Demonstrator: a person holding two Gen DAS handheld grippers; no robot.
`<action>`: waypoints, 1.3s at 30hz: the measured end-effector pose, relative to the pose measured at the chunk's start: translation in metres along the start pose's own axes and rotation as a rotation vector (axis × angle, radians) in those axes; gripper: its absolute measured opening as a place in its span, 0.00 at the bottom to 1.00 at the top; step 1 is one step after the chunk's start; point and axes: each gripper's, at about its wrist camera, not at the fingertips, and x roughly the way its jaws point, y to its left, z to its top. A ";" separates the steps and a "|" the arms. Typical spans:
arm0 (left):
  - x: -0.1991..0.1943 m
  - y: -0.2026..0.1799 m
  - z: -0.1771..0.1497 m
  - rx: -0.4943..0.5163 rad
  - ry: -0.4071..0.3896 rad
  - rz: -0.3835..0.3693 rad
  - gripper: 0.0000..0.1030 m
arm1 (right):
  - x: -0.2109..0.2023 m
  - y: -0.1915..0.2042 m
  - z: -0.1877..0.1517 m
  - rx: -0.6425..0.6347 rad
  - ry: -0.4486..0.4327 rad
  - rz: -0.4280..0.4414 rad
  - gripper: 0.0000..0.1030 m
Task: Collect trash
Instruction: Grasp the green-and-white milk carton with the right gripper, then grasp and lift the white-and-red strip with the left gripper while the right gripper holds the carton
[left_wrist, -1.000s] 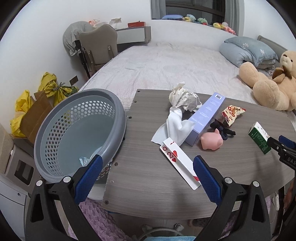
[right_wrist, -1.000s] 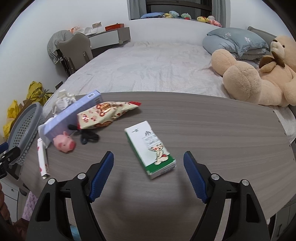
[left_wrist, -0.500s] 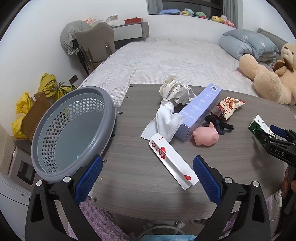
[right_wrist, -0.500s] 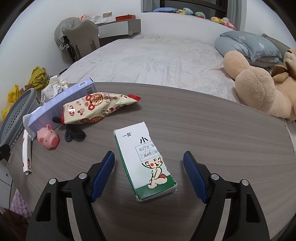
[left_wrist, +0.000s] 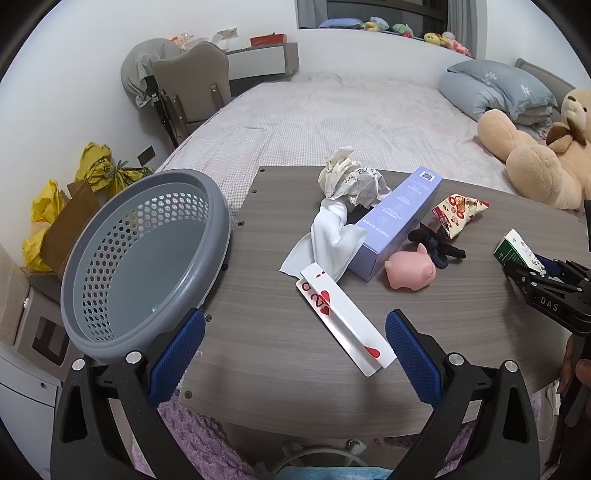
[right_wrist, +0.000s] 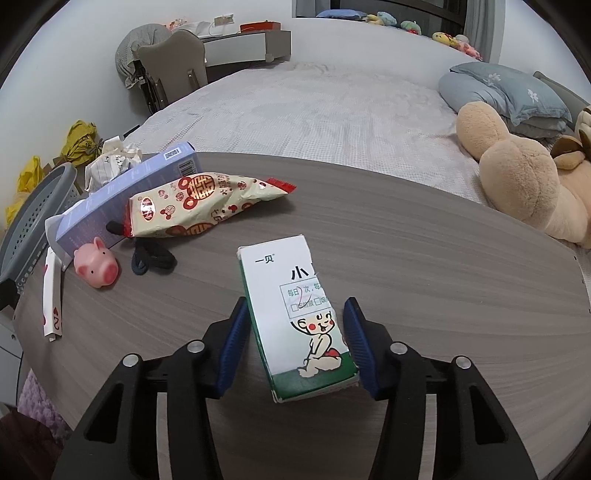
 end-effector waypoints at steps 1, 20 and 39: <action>0.000 0.000 0.000 -0.002 0.000 -0.001 0.93 | -0.001 0.000 0.000 -0.002 -0.003 0.003 0.45; 0.008 0.012 -0.007 -0.038 0.023 -0.009 0.93 | -0.040 0.028 -0.022 0.098 -0.064 0.088 0.35; 0.044 -0.004 0.003 -0.053 0.114 -0.015 0.94 | -0.052 0.048 -0.041 0.149 -0.086 0.091 0.35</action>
